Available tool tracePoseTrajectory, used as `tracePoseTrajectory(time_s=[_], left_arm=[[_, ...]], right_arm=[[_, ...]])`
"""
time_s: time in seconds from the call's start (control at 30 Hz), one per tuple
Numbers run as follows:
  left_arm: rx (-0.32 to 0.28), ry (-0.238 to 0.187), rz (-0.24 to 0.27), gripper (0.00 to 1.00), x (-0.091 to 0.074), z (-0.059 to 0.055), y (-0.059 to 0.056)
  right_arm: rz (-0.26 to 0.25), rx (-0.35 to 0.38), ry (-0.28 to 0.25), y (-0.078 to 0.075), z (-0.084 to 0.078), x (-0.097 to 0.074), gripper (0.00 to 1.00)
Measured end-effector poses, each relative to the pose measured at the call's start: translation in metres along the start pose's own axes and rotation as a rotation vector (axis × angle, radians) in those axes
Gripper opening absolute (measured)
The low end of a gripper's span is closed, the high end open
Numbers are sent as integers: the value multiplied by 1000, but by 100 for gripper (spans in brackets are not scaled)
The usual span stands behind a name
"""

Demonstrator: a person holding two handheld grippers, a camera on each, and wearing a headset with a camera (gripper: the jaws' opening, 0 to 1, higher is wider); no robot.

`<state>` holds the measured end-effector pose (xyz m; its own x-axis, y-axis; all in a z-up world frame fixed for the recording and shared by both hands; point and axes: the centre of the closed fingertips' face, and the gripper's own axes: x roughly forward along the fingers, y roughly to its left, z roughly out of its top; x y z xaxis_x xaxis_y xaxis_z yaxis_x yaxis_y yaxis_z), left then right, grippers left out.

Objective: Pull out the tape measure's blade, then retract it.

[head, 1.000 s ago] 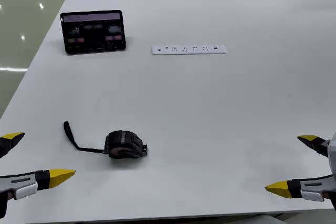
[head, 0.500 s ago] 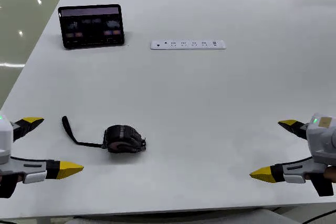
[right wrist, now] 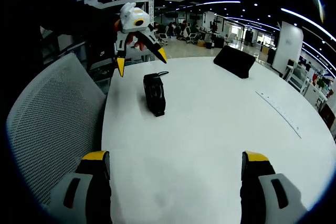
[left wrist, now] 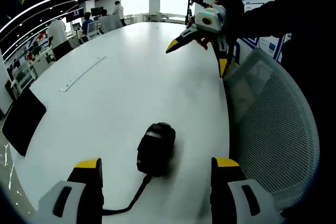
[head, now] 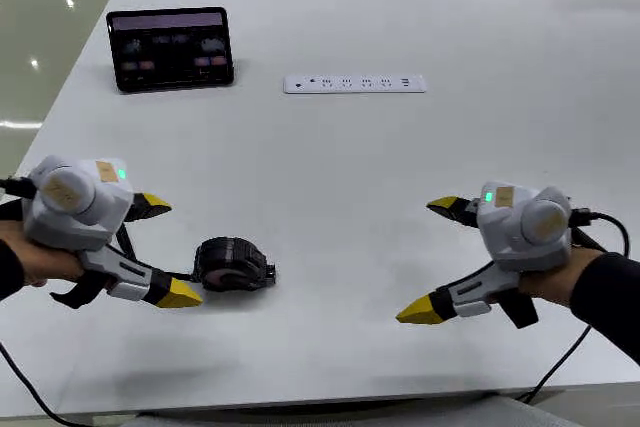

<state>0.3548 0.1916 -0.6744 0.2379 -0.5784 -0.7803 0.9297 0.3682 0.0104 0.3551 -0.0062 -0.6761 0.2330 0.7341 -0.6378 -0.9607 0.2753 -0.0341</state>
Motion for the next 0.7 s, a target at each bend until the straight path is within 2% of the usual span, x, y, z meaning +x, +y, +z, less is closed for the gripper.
tracePoseTrajectory(time_s=[0.07, 0.1, 0.13, 0.2, 0.3, 0.37, 0.47, 0.5, 0.6, 0.67, 0.7], left_arm=[[35, 58, -25, 76, 7, -4, -4], [74, 73, -48, 73, 13, -4, -7], [84, 85, -65, 69, 16, -5, -9], [78, 96, -67, 66, 23, -4, -9], [100, 106, -58, 64, 29, -3, -4], [121, 121, -57, 57, 33, -4, -1], [128, 143, -60, 55, 39, -6, 0], [146, 154, -61, 55, 41, -7, 0], [201, 157, -59, 52, 45, -7, 2], [199, 164, -61, 45, 47, -7, 3], [169, 187, -82, 41, 47, -9, -1]], right_arm=[[25, -17, 7, 1, 6, 12, 100], [39, -38, 12, 2, 11, 20, 100], [55, -54, 13, 4, 14, 26, 100], [77, -76, 12, 5, 20, 39, 100], [111, -97, 21, 8, 26, 56, 99], [140, -99, 24, 12, 30, 67, 96], [177, -104, 33, 17, 32, 80, 87], [199, -86, 39, 20, 33, 85, 81], [212, -95, 38, 22, 37, 98, 74], [216, -100, 39, 24, 39, 104, 69], [220, -103, 40, 26, 41, 108, 67]])
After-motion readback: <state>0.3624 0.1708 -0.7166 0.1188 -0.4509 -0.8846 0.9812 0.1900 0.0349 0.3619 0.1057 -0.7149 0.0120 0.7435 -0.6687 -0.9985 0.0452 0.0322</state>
